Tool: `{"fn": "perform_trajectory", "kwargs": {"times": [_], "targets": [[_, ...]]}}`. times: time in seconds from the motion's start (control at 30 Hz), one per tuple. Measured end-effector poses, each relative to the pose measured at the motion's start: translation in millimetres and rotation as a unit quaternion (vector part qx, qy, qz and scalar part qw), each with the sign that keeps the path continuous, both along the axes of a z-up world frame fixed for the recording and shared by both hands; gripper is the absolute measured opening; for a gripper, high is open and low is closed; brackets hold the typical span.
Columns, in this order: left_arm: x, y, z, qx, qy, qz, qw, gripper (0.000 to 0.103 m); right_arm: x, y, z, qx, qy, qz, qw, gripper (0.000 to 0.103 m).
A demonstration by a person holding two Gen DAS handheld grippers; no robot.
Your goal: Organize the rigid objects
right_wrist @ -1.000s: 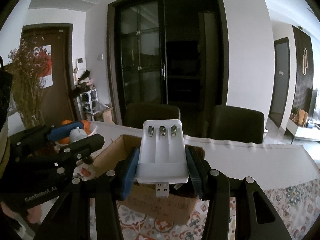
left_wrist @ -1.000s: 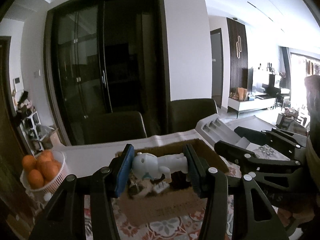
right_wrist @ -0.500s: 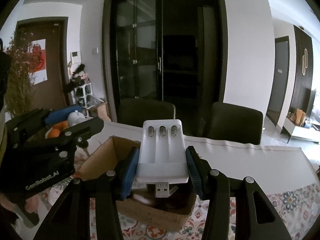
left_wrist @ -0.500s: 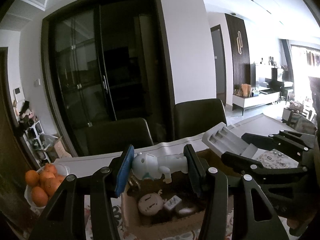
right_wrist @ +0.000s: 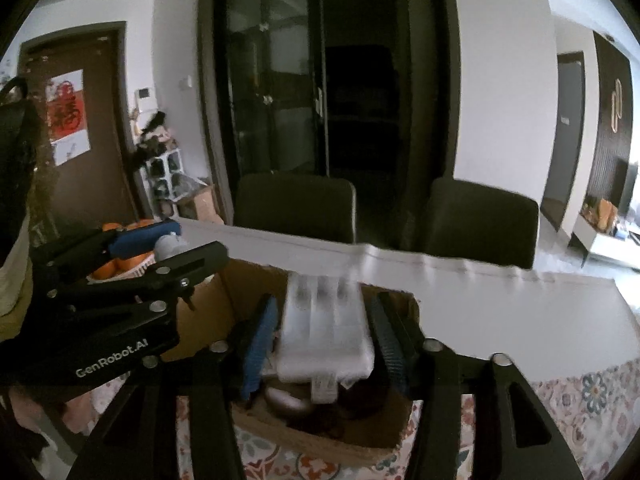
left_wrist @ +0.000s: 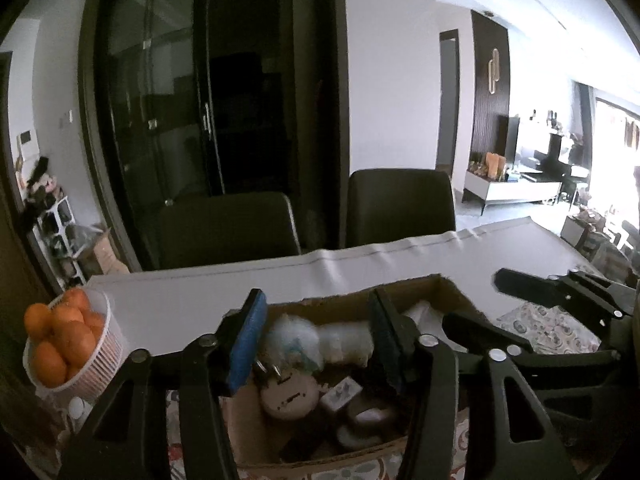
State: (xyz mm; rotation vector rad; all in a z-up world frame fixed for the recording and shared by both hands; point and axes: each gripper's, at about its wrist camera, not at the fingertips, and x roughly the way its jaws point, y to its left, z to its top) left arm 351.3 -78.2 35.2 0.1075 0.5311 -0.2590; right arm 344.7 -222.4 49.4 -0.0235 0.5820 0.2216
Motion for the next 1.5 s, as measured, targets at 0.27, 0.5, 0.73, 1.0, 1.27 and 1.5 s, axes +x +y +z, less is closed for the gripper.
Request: {"fn": "perform_trajectory", "kwargs": {"times": [0.27,0.5,0.73,1.0,1.27,1.5], "targets": [[-21,1,0,0.009,0.0,0.016,0.9998,0.068,-8,-9,-7,0.003,0.011,-0.038,0.999,0.065],[-56,9,18,0.007,-0.014,0.029,0.9994,0.082,-44,-8,11,0.006,-0.016,-0.059,0.998,0.072],[-107,20,42,0.016,-0.055,0.052,0.997,0.096,-92,-6,37,-0.002,-0.061,-0.086,0.994,0.08],[-168,36,54,0.014,-0.089,0.073,0.9932,0.103,-152,2,57,-0.014,-0.106,-0.108,0.988,0.09],[-212,48,48,0.012,-0.087,0.086,0.9924,0.103,-199,13,59,-0.024,-0.125,-0.12,0.985,0.093],[-246,49,38,0.018,-0.091,0.089,0.9917,0.103,-229,15,50,-0.017,-0.119,-0.129,0.984,0.095]]}}
